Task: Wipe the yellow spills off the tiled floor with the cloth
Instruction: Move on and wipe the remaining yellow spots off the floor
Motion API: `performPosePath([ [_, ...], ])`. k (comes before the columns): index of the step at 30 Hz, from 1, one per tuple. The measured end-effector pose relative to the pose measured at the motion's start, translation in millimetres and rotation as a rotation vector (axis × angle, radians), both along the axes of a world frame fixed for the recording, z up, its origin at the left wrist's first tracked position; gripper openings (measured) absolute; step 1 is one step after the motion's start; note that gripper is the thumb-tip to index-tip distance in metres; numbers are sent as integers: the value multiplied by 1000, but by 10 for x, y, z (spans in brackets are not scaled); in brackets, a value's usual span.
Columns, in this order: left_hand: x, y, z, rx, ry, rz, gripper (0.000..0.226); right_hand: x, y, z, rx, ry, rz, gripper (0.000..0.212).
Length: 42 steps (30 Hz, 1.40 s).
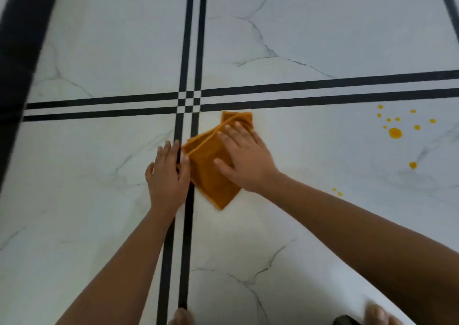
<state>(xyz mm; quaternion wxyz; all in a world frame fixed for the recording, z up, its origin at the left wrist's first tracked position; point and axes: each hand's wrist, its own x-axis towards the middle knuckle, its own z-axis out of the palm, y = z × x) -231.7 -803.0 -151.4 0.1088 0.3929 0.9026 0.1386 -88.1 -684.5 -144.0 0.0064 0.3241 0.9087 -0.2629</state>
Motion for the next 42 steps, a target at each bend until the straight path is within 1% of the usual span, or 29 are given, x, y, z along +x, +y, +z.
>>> performPosePath([
  [4,-82,-411,-81,-24,12,154,56,-452,-223,-176,182,-219,159,72],
  [7,-37,-550,-115,-78,33,142,61,-98,-338,-249,259,-121,520,66],
  [8,-3,-555,-121,-83,34,111,63,79,-237,-252,291,-95,662,63],
  [9,39,-549,-118,-86,30,74,64,215,-78,-266,321,-84,726,61],
  [10,83,-532,-116,-83,19,30,66,295,101,-281,360,-96,683,61],
  [11,133,-498,-112,-79,7,-25,66,324,269,-279,385,-131,536,61],
  [13,257,-421,-131,-92,13,-156,65,322,291,-232,300,-209,139,62],
  [14,326,-367,-140,-105,22,-213,64,377,162,-235,284,-227,34,62],
  [15,385,-323,-149,-120,27,-254,63,488,-28,-265,273,-202,36,62],
  [17,487,-239,-168,-142,37,-331,61,917,-327,-298,303,-131,272,60],
  [18,508,-224,-185,-146,51,-362,61,1142,-291,-308,334,-111,374,58],
  [19,555,-201,-201,-147,58,-397,60,1337,-144,-332,371,-118,381,57],
  [20,604,-187,-218,-147,65,-429,60,1437,36,-354,388,-153,269,57],
  [22,722,-140,-249,-132,70,-474,59,1417,259,-299,298,-221,-219,57],
  [23,791,-105,-261,-122,66,-494,58,1377,214,-308,288,-243,-386,58],
  [24,860,-62,-271,-119,68,-524,58,1365,68,-314,307,-241,-424,59],
  [25,940,-11,-277,-119,78,-559,57,1427,-114,-338,336,-199,-337,59],
  [27,1082,115,-270,-112,106,-605,56,1784,-361,-323,352,-136,57,57],
  [28,1142,181,-266,-99,113,-612,55,2017,-271,-331,376,-113,182,56],
  [29,1203,247,-266,-83,116,-621,55,2202,-76,-358,416,-113,186,55],
  [30,1276,313,-268,-68,122,-639,55,2314,147,-363,418,-151,54,55],
  [32,1442,456,-273,-52,130,-675,55,2307,525,-301,304,-219,-510,58],
  [33,1530,545,-263,-54,122,-680,56,2230,587,-310,261,-249,-715,59],
  [34,1621,641,-246,-64,101,-679,58,2168,557,-307,247,-269,-778,60],
  [35,1708,747,-222,-79,80,-677,60,2138,475,-307,266,-252,-724,59],
  [38,1897,1095,-220,-131,73,-662,67,2474,363,-318,368,-201,-260,55],
  [39,1913,1175,-233,-131,82,-648,67,2600,473,-316,374,-197,-222,55],
  [40,1927,1257,-255,-128,93,-639,68,2683,613,-316,346,-230,-313,56],
  [42,1942,1339,-307,-113,127,-624,68,2691,903,-314,248,-262,-729,55],
])
